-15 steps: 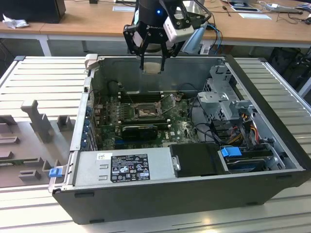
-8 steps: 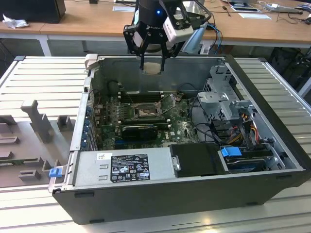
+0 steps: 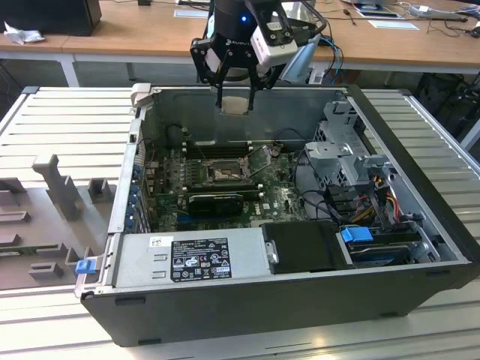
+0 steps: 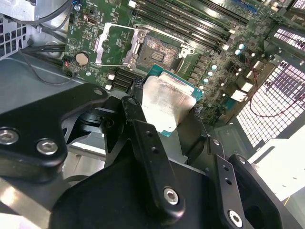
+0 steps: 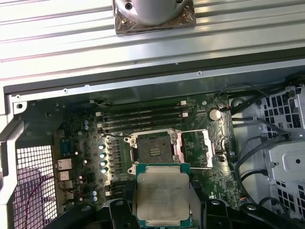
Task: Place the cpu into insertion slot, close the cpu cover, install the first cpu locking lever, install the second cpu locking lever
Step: 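Place the cpu into insertion slot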
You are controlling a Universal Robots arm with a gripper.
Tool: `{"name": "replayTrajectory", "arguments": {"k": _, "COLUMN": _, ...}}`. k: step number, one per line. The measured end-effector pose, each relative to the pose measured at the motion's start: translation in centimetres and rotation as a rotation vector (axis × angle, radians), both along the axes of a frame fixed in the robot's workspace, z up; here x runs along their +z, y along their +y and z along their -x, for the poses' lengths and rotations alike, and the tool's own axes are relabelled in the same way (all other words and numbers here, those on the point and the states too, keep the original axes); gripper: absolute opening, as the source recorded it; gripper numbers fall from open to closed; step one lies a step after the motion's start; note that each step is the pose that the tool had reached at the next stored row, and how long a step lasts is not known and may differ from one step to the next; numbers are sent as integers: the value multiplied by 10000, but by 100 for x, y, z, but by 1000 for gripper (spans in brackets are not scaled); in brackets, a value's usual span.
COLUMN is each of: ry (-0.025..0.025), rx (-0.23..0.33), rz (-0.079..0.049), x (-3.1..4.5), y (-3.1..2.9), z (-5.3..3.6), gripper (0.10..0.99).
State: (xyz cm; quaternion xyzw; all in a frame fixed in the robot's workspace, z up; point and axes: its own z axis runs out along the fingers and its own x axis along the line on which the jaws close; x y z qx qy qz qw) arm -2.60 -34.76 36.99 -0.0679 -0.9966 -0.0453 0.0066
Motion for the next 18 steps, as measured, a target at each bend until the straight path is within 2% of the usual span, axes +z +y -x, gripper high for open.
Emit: {"name": "replayTrajectory", "arguments": {"k": 18, "ry": 0, "rx": -754, "rz": 0, "x": 0, "y": 0, "z": 0, "gripper": 533}}
